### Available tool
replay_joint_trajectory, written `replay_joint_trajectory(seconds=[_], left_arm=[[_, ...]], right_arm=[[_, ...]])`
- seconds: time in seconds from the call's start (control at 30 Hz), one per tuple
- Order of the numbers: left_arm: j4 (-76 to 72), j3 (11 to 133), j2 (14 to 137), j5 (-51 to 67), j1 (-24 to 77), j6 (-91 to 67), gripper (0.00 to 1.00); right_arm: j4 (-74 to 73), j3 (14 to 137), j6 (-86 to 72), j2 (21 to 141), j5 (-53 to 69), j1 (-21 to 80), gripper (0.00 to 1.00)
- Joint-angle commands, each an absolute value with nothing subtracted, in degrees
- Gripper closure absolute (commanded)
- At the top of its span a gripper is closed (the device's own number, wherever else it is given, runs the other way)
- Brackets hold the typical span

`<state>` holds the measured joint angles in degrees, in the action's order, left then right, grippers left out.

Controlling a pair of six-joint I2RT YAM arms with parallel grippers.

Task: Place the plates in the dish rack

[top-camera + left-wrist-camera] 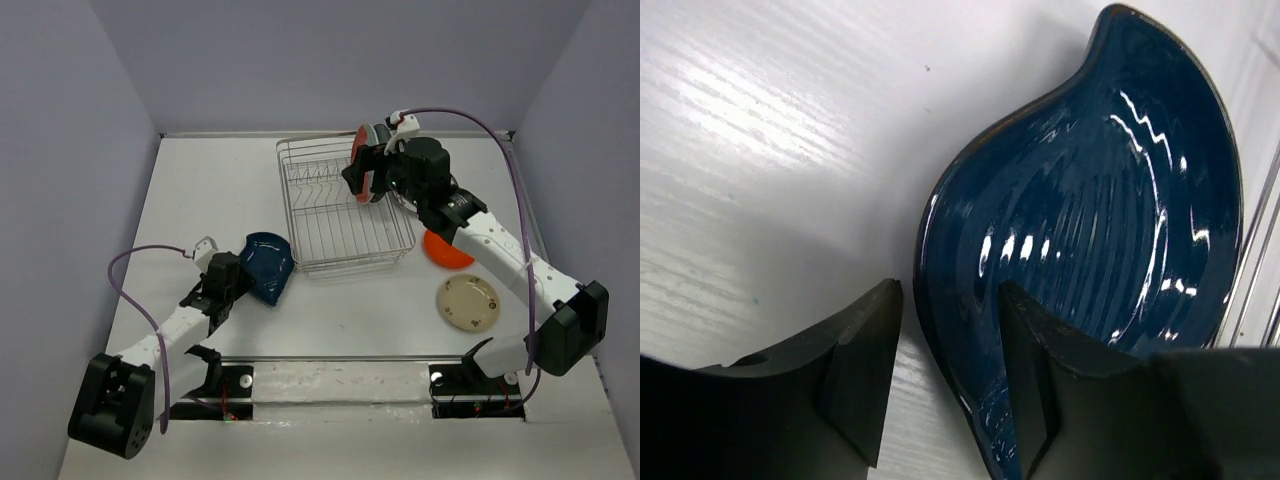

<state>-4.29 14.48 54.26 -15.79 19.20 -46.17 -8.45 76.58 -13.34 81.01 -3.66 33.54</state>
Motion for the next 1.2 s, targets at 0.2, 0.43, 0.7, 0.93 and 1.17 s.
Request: replay_joint_trajectory(seconds=[0.2,0.43,0.7,0.93,1.17], left_arm=[[-13.09,14.94,58.53,-14.16,15.12,-46.76,0.76],[-10.21,14.06,50.38,-14.32,13.36,-46.49,0.95],[3.51,22.14,32.09,-22.05,13.36,-42.55,0.94],[7.03,30.93,25.84,-25.75,13.27,-36.66,0.95],[5.81,40.25,25.05,-18.3,13.27,-34.63,0.95]], right_arm=[[-4.48,75.41,-15.02,72.51,2.35,34.28,0.07],[-5.1,74.53,-15.64,71.01,8.43,34.28,0.06],[-5.1,75.85,-18.02,75.58,17.13,34.8,0.04],[-5.1,77.52,-19.86,79.53,20.83,37.27,0.03],[-4.4,80.33,-20.92,85.42,20.48,43.06,0.02]])
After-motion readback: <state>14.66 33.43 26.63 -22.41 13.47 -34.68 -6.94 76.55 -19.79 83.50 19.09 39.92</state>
